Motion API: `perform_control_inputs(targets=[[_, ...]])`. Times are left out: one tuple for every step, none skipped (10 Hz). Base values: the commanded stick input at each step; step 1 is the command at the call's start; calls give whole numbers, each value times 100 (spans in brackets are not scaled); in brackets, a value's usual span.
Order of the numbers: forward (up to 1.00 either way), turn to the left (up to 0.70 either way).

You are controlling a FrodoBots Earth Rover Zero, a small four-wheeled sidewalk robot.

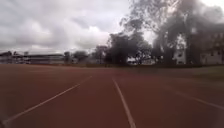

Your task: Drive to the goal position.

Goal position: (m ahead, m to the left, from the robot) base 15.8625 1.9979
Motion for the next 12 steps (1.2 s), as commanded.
perform_control_inputs(targets=[[85,0],[85,0],[85,0],[85,0],[85,0],[85,0],[85,0],[85,0],[85,0],[85,0],[85,-12],[85,-31]])
